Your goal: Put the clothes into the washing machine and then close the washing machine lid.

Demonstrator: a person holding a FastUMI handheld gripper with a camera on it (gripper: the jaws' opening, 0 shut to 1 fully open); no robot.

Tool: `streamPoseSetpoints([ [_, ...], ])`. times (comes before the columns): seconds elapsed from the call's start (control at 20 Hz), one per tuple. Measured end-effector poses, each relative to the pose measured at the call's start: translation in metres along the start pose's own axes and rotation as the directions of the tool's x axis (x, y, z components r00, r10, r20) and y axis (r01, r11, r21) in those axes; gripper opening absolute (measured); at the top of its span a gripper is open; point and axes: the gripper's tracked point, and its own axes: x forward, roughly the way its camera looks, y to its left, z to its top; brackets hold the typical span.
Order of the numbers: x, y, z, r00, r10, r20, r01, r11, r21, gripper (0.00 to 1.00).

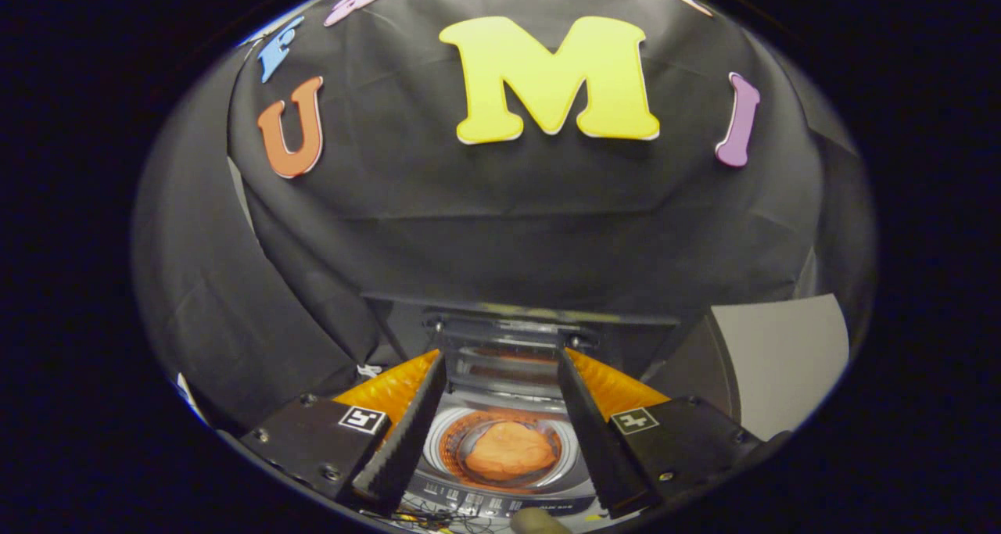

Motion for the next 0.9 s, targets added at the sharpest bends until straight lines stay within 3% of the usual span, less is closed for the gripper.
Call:
streamPoseSetpoints([
  [0.45, 0.027, 0.003, 0.073, 0.998, -0.007, 0.055, 0.003, 0.997, 0.073, 0.90],
  [0.9, 0.081, -0.003, 0.098, 0.999, -0.044, 0.005, 0.043, 0.994, 0.099, 0.90],
])
